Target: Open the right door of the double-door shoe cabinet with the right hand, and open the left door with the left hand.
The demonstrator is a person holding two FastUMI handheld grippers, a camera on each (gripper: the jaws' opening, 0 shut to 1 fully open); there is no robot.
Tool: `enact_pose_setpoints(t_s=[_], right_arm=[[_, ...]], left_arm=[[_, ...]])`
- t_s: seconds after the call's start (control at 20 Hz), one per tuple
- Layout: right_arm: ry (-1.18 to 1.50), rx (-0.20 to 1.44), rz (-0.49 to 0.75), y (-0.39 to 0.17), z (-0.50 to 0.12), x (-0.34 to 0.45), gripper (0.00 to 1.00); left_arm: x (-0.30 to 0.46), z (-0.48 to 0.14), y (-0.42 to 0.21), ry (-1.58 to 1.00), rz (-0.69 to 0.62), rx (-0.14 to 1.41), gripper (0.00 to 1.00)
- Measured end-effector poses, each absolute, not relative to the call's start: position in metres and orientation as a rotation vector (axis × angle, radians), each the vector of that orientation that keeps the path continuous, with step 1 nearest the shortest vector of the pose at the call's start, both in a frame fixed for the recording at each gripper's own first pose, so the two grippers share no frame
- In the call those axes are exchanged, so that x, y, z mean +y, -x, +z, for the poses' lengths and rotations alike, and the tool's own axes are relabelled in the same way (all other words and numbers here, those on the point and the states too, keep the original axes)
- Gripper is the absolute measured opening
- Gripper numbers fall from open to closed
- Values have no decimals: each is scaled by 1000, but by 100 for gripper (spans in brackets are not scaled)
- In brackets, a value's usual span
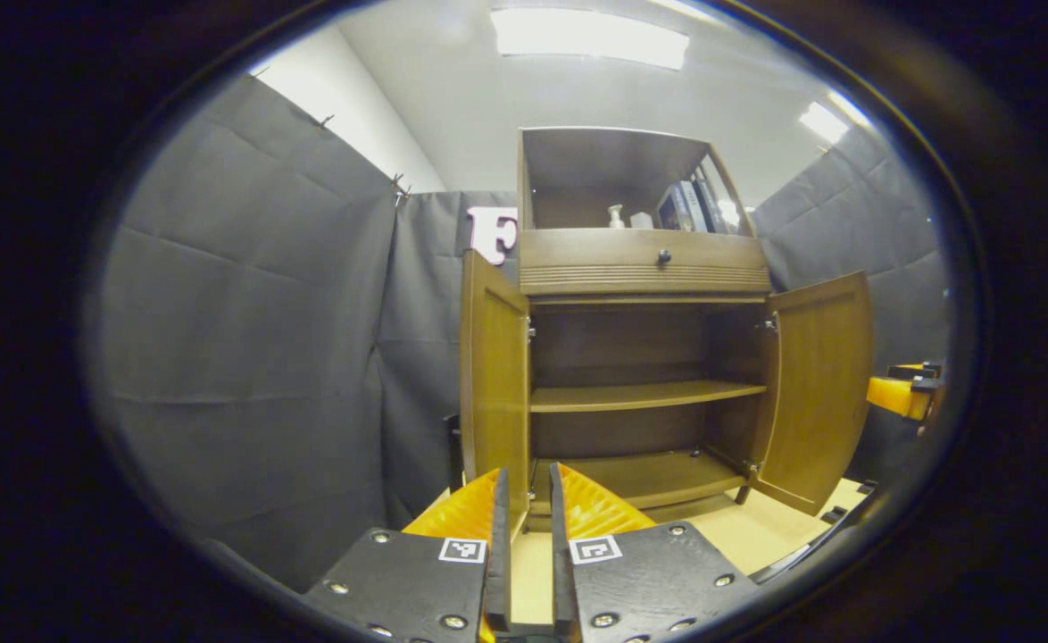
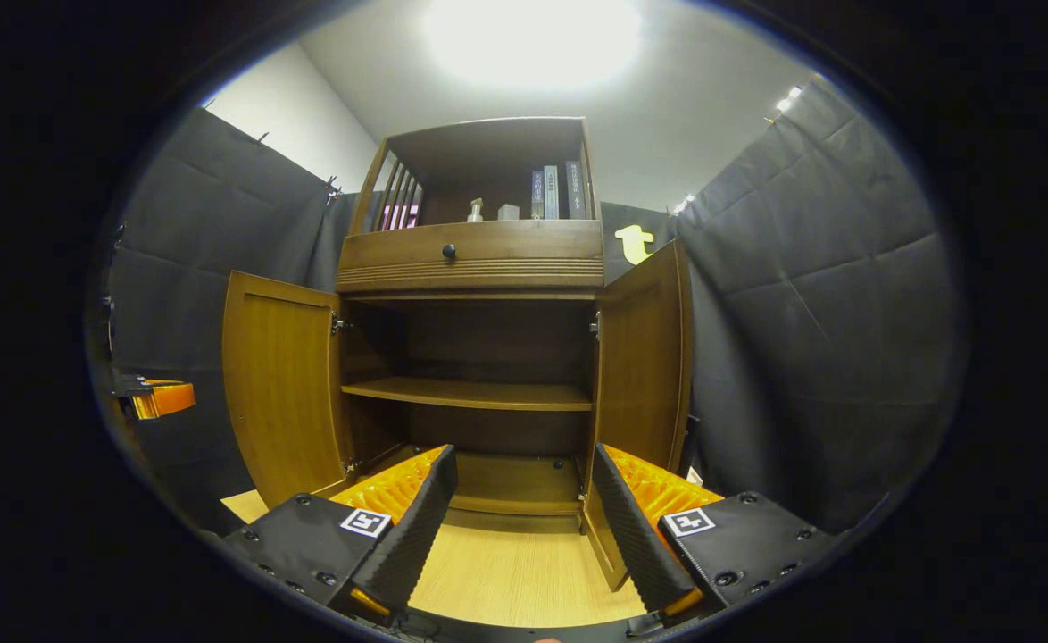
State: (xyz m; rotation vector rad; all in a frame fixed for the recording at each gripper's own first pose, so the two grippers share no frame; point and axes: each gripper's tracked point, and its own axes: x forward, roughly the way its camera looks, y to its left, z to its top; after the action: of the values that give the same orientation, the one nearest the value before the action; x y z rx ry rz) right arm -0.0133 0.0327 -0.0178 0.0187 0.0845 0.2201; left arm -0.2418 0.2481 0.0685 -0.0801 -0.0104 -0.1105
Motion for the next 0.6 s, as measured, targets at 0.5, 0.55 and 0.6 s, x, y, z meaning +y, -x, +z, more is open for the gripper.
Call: enact_pose_setpoints(t_s=[0.5,0.55,0.6], right_arm=[[-38,76,202,26,-10,17,95],[-39,77,201,26,-11,17,95],[-41,79,200,27,-12,17,93]], left_arm=[[234,79,277,52,-100,-37,48],[233,78,278,54,-106,-36,54],[231,80,278,56,-110,-38,60]])
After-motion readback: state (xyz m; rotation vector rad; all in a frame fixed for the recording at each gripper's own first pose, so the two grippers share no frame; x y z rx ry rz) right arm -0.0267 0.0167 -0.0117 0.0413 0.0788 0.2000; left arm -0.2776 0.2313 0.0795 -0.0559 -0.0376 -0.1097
